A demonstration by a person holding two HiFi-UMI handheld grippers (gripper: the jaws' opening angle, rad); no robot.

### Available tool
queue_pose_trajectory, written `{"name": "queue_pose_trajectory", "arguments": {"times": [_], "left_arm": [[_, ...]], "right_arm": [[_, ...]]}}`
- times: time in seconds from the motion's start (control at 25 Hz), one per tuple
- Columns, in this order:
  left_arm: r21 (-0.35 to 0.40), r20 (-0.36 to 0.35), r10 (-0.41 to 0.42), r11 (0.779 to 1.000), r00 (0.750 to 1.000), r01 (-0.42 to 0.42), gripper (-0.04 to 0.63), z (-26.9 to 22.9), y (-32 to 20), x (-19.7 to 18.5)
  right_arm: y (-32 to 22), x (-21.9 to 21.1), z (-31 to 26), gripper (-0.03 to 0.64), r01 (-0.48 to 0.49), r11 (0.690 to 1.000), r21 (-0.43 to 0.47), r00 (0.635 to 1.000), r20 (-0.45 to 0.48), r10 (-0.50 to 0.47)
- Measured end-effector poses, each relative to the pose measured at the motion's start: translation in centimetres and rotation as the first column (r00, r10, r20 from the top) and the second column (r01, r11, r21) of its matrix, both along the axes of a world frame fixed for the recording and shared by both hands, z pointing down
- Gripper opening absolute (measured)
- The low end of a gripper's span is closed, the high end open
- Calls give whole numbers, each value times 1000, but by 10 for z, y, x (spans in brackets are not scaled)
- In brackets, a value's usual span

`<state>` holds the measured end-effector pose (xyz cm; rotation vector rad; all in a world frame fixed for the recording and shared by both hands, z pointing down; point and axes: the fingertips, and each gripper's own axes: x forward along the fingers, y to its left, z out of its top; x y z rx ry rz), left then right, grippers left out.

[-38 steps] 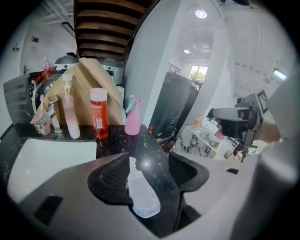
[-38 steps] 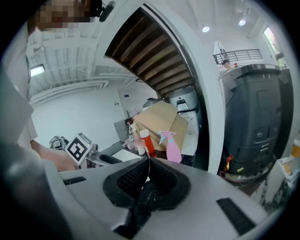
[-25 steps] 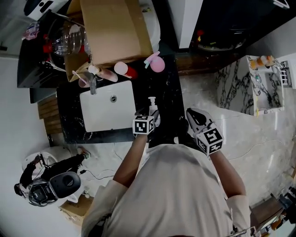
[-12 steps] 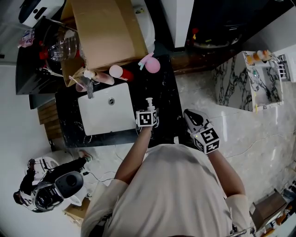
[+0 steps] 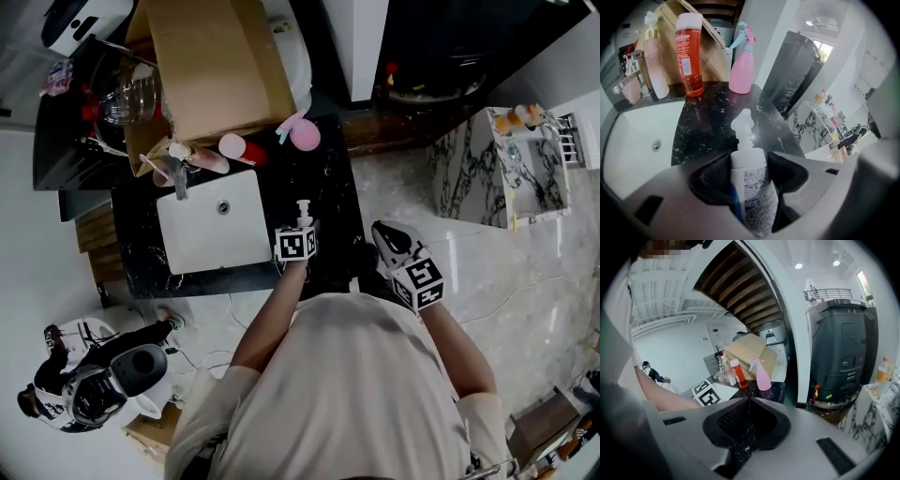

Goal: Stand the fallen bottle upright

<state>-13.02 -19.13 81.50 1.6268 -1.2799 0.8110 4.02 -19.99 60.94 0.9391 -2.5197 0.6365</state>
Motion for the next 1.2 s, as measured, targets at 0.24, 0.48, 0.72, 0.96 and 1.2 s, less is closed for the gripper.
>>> {"name": "queue_pose_trajectory", "arguments": {"times": [0.24, 0.48, 0.72, 0.96, 1.2], "left_arm": [[44, -15, -12, 999, 1000, 12, 247, -9, 3, -1], [113, -12, -29, 993, 1000, 30, 245, -25, 2, -8], [181, 28, -12, 983, 1000, 7, 245, -41, 7, -13], [226, 48, -24, 974, 999, 13, 244, -54, 9, -23], [278, 55, -50, 960, 997, 33, 244, -64, 8, -34]], "right_arm": [[2, -3, -4, 34, 31, 999, 22, 999, 6, -31], [2, -7, -14, 34, 56, 997, 44, 998, 13, -57], [2, -5, -21, 34, 73, 996, 54, 997, 12, -74], [6, -12, -24, 34, 91, 994, 65, 996, 10, -91], [9, -19, -32, 34, 114, 990, 86, 993, 4, -114]]}}
